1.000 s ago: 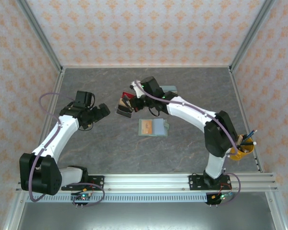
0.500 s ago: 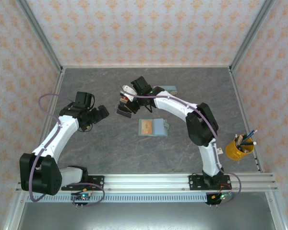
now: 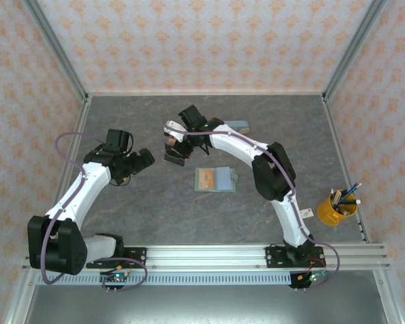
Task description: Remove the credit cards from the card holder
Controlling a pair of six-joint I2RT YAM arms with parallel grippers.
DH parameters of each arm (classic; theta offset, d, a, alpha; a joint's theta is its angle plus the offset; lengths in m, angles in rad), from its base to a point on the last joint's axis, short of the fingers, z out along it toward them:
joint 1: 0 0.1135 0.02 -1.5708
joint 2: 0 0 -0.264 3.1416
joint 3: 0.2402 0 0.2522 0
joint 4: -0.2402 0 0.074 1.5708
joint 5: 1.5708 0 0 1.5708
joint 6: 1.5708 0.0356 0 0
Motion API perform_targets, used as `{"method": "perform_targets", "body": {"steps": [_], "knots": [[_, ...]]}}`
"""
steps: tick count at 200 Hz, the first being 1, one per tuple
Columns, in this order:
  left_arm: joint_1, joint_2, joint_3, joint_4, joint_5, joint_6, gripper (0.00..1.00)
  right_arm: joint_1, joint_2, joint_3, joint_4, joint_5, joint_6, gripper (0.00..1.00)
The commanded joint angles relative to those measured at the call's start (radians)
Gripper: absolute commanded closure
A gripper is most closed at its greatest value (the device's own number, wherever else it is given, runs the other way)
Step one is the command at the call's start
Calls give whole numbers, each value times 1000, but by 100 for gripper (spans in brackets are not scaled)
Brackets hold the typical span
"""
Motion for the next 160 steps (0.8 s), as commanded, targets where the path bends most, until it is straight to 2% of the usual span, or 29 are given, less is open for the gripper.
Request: {"method": "perform_targets", "body": {"steps": [1, 17, 53, 74, 109, 139, 160], "knots": [[10, 10, -12, 8, 14, 21, 0, -4, 27, 52, -56, 0, -40, 95], [10, 12, -12, 8, 20, 20, 0, -4, 35, 72, -74, 19, -38, 90], [10, 13, -10, 8, 30, 16, 0, -4, 8, 120, -126, 22, 18, 71], [10, 15, -8, 13, 41, 16, 0, -4, -58, 83, -98, 16, 97, 67], [10, 14, -16, 36, 87, 24, 0, -11, -242, -113, 24, 121, 376, 56], [0, 13, -36, 75, 136, 39, 0, -12, -443, -406, 151, 247, 657, 45], [-28, 16, -36, 92, 140, 51, 0, -14, -558, -575, 168, 343, 837, 38]]}}
